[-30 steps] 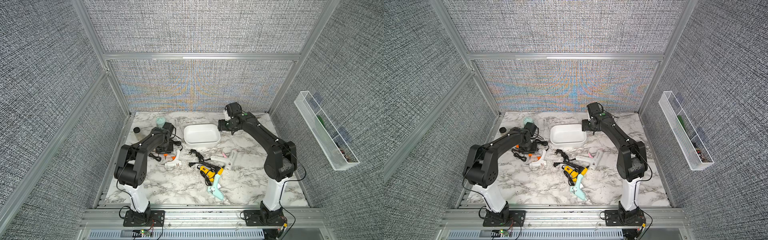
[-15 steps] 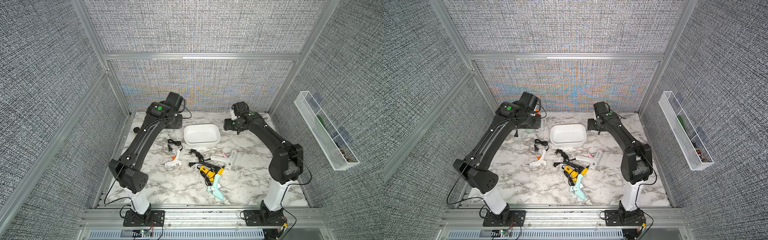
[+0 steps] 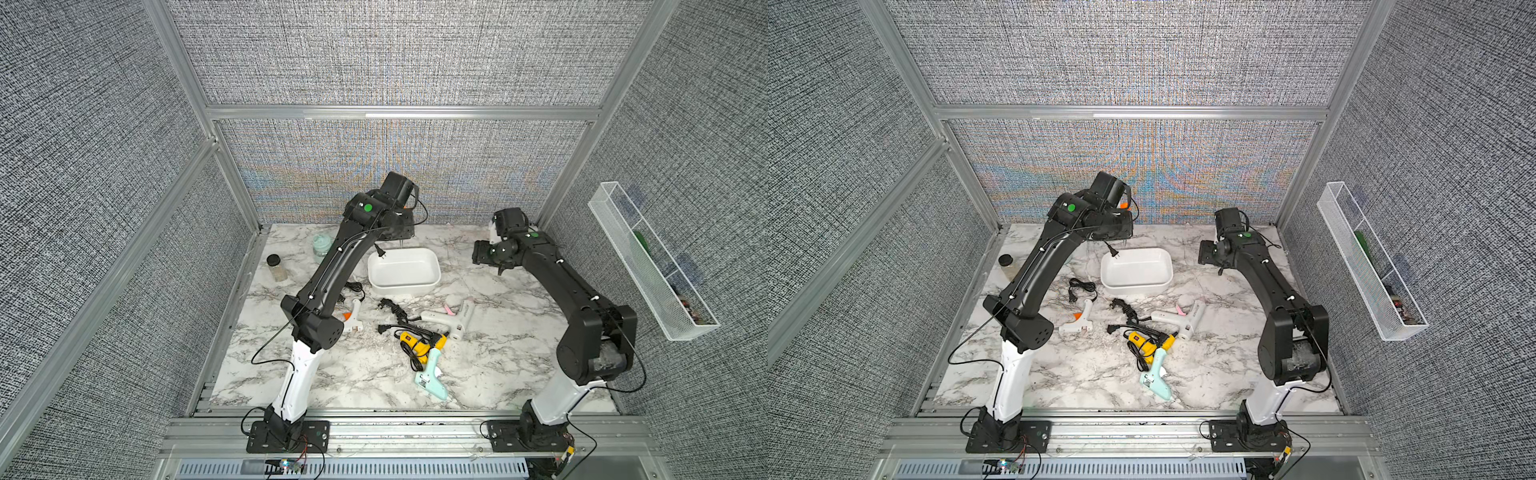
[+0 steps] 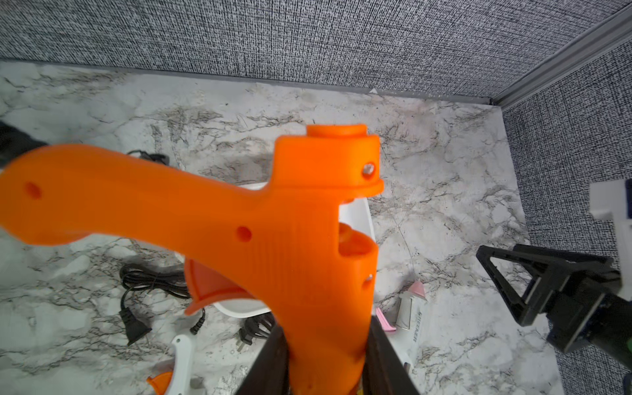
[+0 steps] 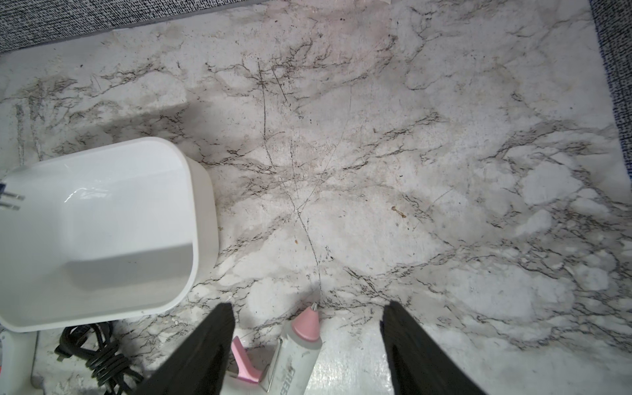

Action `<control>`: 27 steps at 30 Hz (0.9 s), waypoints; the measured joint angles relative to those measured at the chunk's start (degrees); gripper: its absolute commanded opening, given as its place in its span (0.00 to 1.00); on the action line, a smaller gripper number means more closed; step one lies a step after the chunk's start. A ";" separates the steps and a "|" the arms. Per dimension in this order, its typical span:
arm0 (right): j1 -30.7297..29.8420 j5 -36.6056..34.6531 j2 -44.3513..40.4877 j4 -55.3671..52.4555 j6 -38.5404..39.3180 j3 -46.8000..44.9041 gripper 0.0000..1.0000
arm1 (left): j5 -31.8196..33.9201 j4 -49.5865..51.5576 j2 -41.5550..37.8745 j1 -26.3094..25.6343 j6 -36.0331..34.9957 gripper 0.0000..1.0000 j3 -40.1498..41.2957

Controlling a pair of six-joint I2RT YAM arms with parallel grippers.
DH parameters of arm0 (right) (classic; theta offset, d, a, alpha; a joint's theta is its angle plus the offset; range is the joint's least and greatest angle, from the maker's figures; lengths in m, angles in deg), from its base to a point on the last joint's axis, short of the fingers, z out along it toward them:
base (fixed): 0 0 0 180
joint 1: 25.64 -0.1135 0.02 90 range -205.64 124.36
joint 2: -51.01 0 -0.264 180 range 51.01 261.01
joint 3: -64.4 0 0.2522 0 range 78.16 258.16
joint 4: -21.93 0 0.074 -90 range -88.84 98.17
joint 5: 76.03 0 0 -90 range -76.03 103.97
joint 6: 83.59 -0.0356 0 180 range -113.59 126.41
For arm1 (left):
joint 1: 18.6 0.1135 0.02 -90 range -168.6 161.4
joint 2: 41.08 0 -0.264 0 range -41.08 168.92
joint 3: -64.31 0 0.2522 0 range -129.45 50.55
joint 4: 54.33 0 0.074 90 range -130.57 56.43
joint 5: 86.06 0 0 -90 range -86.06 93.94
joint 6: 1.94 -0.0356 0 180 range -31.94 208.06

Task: Put the hot melt glue gun into the storage box
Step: Place the hot melt adhesive gun in the storage box.

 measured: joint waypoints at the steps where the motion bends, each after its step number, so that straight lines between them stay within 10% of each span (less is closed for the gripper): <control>1: 0.24 0.09 -0.09 0.04 0.09 -0.26 0.74 | -0.31 -0.76 -0.17 -0.35 0.81 0.18 1.90; 27: 1.36 1.60 -1.57 2.01 0.11 -4.33 0.74 | -2.40 -10.60 7.61 -3.85 6.01 0.16 15.82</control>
